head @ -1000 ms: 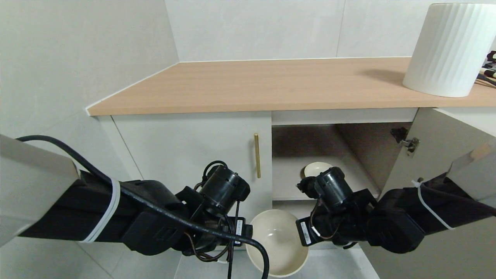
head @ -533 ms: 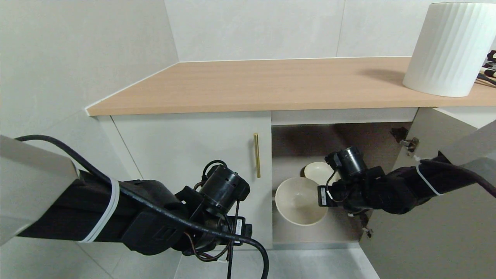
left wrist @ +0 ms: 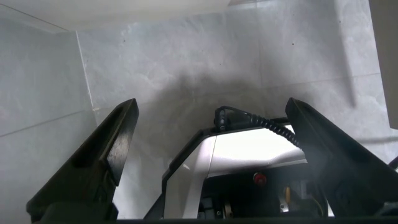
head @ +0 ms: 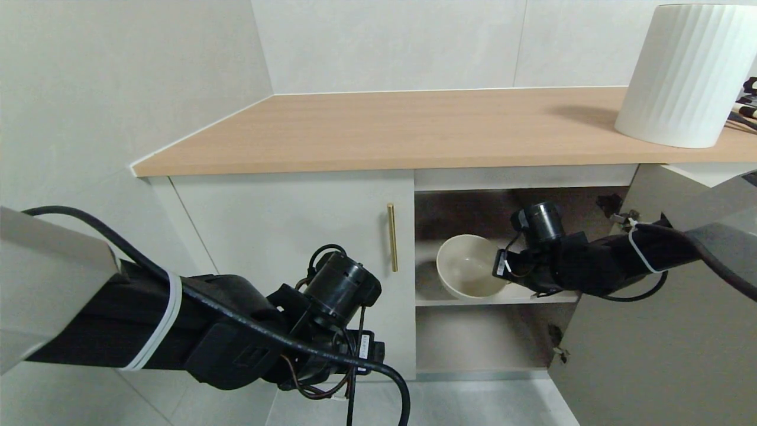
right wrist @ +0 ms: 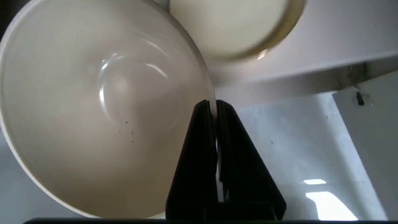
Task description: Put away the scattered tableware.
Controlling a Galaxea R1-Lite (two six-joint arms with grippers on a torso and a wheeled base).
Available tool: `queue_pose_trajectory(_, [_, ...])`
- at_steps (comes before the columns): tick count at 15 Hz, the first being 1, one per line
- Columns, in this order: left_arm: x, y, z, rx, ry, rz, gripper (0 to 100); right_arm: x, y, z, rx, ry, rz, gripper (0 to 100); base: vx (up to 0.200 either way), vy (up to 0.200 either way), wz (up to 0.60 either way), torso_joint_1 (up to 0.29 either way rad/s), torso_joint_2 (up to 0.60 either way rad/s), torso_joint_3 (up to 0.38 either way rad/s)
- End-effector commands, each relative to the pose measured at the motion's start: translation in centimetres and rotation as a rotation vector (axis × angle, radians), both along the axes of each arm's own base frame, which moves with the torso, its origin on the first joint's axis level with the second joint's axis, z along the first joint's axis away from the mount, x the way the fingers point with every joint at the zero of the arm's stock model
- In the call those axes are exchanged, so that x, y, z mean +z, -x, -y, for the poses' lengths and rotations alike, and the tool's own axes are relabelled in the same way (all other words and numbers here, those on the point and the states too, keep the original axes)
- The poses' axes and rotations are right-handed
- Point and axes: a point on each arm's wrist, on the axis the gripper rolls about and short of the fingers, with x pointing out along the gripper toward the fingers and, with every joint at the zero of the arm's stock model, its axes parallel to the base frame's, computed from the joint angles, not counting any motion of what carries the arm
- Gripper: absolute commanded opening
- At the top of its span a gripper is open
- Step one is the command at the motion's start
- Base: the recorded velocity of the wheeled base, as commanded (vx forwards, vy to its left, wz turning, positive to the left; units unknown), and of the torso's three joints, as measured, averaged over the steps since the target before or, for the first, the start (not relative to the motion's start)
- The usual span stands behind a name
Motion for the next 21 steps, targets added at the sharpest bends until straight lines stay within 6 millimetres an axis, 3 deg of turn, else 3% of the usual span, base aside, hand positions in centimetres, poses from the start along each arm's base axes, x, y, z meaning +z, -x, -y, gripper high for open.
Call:
queue_pose_trajectory(1, [0.0, 0.0, 0.0, 0.001, 0.001, 0.001, 100, -0.3, -1.1, 0.7, -0.036, 0.000, 0.008, 0, 0.000, 0.000, 0.00, 0.000, 0.00, 0.000])
queue_pose_trajectory(11, [0.0, 0.0, 0.0, 0.001, 0.000, -0.001, 100, -2.2, -5.1, 3.4, -0.201, -0.014, 0.033, 0, 0.000, 0.000, 0.00, 0.000, 0.00, 0.000])
queue_pose_trajectory(21, [-0.1, 0.0, 0.0, 0.000, -0.003, -0.003, 100, -4.1, -7.0, 4.9, -0.263, -0.006, 0.026, 0, 0.000, 0.000, 0.00, 0.000, 0.00, 0.000])
